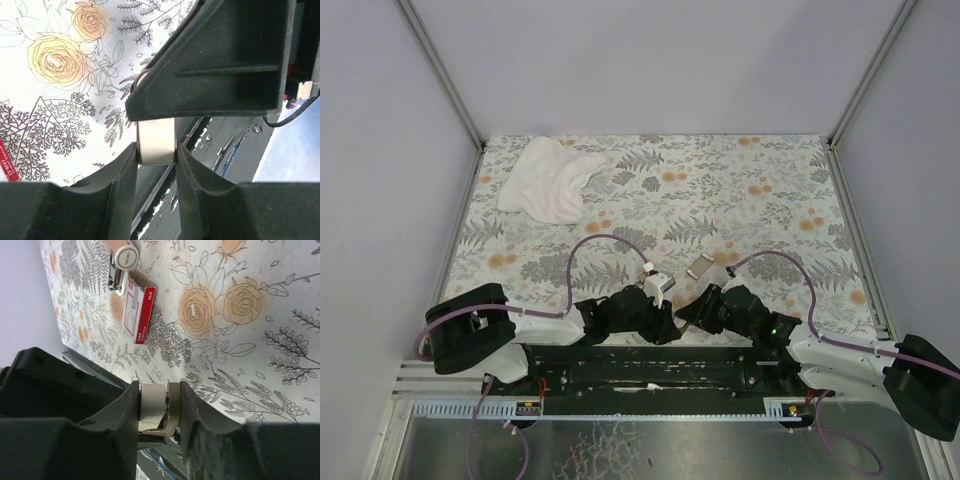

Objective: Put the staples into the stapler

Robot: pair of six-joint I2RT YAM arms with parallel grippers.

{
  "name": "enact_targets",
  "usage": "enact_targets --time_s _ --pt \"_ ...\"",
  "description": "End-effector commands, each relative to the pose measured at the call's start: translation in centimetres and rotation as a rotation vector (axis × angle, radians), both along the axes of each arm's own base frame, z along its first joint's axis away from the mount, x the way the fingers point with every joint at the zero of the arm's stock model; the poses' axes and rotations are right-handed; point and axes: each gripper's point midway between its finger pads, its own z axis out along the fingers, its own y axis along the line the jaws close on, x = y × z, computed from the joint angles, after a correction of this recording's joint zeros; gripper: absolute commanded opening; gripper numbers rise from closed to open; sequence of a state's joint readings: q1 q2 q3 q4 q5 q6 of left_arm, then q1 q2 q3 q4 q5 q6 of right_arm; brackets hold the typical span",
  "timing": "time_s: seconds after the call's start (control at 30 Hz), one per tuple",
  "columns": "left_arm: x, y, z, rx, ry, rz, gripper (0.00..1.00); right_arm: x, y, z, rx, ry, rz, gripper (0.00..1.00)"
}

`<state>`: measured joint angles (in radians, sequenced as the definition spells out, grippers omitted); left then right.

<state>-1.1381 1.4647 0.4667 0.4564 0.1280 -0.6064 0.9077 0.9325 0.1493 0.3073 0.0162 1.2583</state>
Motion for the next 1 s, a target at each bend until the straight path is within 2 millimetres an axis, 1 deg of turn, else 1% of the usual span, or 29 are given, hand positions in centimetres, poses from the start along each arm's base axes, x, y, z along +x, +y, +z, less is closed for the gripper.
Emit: enact_targets --time_s 0.0,0.03,0.07,0.27,0.3,0.33,0.37,0.4,0.43,0.47,0.53,0.67,0.8,0.83,0.9,0.97 --pt "0.6 -1.3 2.6 -0.103 -0.037 0.017 0.00 0.1 0.9 1.8 0.087 0.001 -0.003 0.19" --pt "0.6 -1.3 2.6 -0.105 -0.036 0.017 0.00 0.1 0.9 1.8 0.087 0.001 -0.007 0.08" --pt "0.6 -1.3 2.6 -0.104 -0.036 0.019 0.00 0.2 0.8 1.8 0.084 0.002 -0.015 0.01" --pt "0.8 -1.2 2.8 -0.097 -0.038 0.028 0.00 0.6 0.4 2.1 0.067 -0.036 -0.023 0.00" --pt "0.9 -1.2 2.8 -0.092 -0.039 0.034 0.00 0.6 0.3 2.3 0.057 -0.049 -0.017 0.05" --pt "1.0 -1.1 2.8 -0.086 -0.041 0.042 0.00 0.8 0.2 2.4 0.039 -0.069 -0.011 0.28" --pt "1.2 -1.1 2.9 -0.078 -0.045 0.053 0.00 1.1 0.1 2.9 0.020 -0.093 -0.009 0.58" --pt "1.5 -1.0 3.0 -0.070 -0.052 0.066 0.00 1.4 -0.3 3.0 -0.015 -0.112 -0.014 0.84" --pt "1.8 -0.8 2.9 -0.055 -0.061 0.081 0.00 1.7 -0.9 3.1 -0.059 -0.127 -0.025 0.98" --pt "2.3 -0.9 3.1 -0.044 -0.071 0.097 0.00 2.0 -1.3 3.5 -0.094 -0.150 -0.032 0.99" --pt "3.2 -0.9 3.2 0.001 -0.090 0.131 0.00 2.7 -2.6 4.2 -0.171 -0.195 -0.058 0.99" --pt "6.7 -1.0 3.0 0.132 -0.134 0.222 0.00 4.6 -5.8 5.9 -0.352 -0.282 -0.140 0.99" --pt "11.6 -1.0 2.8 0.197 -0.156 0.298 0.00 6.3 -8.3 7.5 -0.495 -0.332 -0.183 0.99" --pt "13.3 -0.7 2.8 0.212 -0.156 0.325 0.00 6.7 -8.6 7.7 -0.515 -0.333 -0.186 0.99" --pt "16.0 -0.6 2.9 0.227 -0.162 0.355 0.00 7.4 -8.9 8.3 -0.528 -0.337 -0.190 0.99" --pt "18.2 -1.0 2.9 0.228 -0.163 0.351 0.00 8.1 -9.2 8.5 -0.541 -0.335 -0.198 0.99"
